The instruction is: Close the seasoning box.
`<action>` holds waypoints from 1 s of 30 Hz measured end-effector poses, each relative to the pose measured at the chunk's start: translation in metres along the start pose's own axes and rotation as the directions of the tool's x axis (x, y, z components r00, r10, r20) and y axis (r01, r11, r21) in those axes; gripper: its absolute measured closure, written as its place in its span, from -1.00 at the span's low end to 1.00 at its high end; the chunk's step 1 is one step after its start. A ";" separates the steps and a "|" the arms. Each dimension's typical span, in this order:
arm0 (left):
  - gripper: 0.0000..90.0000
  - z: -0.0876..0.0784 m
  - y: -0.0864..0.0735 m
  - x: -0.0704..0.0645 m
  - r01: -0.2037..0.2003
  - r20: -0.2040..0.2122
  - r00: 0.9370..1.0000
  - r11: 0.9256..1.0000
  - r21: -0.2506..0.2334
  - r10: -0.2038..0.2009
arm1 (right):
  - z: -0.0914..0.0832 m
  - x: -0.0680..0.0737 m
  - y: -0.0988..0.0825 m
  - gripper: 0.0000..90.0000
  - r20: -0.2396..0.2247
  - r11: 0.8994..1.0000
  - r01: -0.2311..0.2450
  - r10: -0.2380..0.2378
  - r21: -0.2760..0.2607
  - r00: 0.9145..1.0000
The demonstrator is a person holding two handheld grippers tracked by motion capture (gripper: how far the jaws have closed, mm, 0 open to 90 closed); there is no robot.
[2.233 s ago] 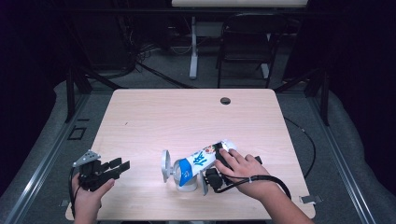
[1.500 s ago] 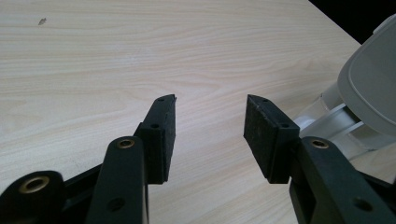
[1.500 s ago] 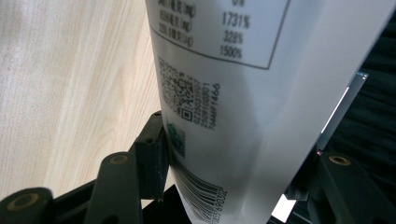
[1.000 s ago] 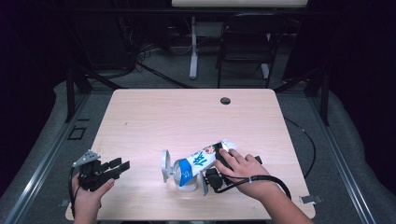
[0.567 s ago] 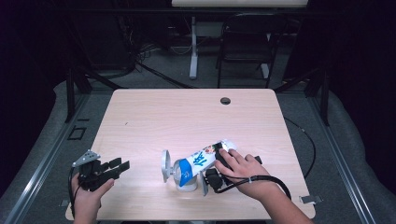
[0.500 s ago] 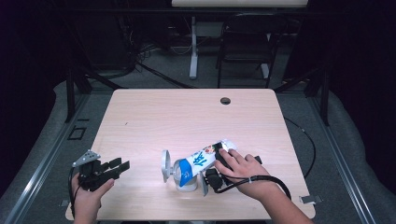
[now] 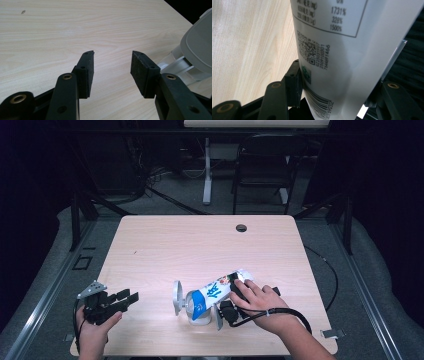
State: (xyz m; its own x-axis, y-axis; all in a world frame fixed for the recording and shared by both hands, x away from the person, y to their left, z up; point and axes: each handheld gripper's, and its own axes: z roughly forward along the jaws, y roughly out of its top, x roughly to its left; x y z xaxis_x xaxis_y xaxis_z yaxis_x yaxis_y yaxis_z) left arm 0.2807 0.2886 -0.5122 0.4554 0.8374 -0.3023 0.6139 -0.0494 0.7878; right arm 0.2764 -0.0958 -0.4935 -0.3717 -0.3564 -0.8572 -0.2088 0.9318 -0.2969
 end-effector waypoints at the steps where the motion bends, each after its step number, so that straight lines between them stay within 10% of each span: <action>1: 0.20 0.000 0.000 0.000 0.000 0.001 1.000 1.000 0.000 0.000 | 0.000 0.000 0.000 0.03 0.000 1.000 0.000 0.000 -0.001 1.000; 30: 0.20 0.001 0.000 0.000 -0.001 -0.001 1.000 1.000 0.002 0.001 | -0.001 0.000 0.000 0.03 0.007 1.000 0.012 -0.012 0.003 1.000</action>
